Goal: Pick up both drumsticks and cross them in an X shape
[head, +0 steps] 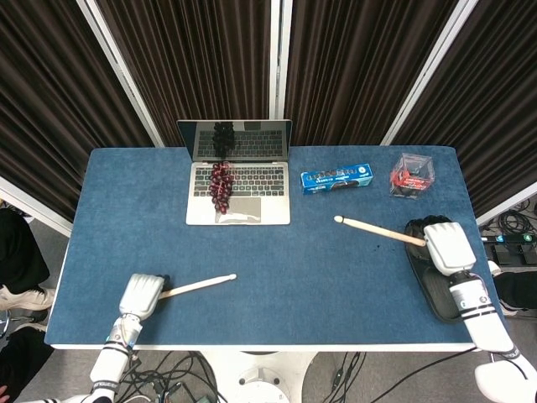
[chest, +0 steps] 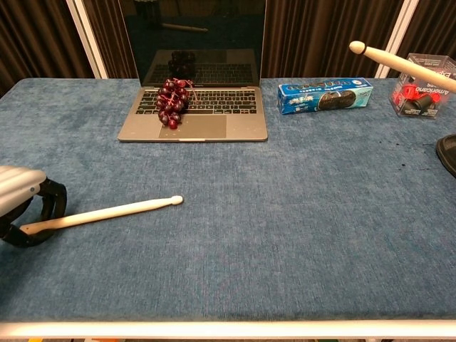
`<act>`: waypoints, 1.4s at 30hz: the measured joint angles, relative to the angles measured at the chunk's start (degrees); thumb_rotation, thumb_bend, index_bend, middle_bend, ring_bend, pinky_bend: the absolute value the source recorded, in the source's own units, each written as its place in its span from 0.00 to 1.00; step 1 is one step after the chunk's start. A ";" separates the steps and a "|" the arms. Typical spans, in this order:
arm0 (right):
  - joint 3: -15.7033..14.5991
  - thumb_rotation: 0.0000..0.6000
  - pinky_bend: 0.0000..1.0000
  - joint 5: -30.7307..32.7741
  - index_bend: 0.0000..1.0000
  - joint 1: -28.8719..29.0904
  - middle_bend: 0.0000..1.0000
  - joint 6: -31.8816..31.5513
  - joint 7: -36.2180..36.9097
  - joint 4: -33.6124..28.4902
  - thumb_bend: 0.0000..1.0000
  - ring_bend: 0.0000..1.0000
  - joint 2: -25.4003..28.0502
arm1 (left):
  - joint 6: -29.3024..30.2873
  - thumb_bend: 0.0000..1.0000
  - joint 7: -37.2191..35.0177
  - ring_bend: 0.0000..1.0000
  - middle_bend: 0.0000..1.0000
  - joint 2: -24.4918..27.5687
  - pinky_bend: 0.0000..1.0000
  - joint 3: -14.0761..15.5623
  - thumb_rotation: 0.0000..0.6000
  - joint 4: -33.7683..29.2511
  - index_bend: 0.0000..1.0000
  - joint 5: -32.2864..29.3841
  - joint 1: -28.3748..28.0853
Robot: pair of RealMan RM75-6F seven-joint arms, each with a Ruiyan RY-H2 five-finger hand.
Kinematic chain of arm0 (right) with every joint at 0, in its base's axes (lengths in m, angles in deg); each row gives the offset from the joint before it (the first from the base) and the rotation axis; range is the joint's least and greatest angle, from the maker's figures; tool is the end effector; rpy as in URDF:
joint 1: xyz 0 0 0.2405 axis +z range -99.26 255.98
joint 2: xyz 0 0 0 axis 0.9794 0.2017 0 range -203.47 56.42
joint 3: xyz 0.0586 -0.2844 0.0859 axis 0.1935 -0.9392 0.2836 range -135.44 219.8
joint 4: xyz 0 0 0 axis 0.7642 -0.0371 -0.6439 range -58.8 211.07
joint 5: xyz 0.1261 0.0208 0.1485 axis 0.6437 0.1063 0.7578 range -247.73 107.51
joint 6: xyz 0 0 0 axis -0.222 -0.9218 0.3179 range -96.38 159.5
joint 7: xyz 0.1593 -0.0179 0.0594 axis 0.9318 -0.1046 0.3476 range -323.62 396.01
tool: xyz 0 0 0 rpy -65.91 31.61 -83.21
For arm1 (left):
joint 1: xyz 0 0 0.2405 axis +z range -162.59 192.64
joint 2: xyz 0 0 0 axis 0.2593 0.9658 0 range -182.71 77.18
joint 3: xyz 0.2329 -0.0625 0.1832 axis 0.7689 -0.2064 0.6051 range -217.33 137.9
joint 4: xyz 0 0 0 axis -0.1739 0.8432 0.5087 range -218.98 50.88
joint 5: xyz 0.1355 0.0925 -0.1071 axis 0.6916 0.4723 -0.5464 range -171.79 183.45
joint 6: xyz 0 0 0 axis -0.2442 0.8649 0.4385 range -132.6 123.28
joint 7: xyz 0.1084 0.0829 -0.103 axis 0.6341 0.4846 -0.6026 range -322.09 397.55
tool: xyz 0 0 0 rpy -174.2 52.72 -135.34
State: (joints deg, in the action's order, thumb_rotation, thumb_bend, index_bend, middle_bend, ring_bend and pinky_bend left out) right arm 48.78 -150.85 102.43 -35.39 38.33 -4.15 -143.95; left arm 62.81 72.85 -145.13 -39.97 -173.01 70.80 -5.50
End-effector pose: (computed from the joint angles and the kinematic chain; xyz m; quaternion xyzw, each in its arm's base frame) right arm -0.3173 -0.3427 0.1435 0.6725 -0.3634 0.3757 0.5240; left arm -0.2897 0.2625 -0.0342 -0.7206 -0.4182 -0.2439 0.4964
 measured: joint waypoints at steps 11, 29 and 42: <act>-1.19 1.00 0.37 -1.16 0.62 -0.47 0.62 0.57 4.02 -0.11 0.68 0.38 -0.33 | -0.63 0.52 -17.31 0.79 0.66 1.89 0.90 -0.91 1.00 2.34 0.63 6.28 0.01; -4.11 1.00 0.38 -12.96 0.65 5.43 0.62 2.07 28.30 2.35 0.69 0.38 -9.10 | -11.76 0.52 -53.91 0.79 0.66 8.59 0.90 -10.03 1.00 2.84 0.63 12.27 -9.03; -0.26 1.00 0.38 -12.02 0.65 13.09 0.62 5.34 31.17 5.73 0.69 0.38 -18.28 | -15.93 0.52 -61.44 0.79 0.66 9.22 0.90 -12.04 1.00 1.33 0.63 16.53 -16.31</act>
State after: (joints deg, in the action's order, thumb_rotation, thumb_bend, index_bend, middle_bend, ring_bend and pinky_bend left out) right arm 48.52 -162.86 115.51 -30.05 69.50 1.58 -162.22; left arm 46.89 11.41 -135.91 -52.01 -171.68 87.33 -21.81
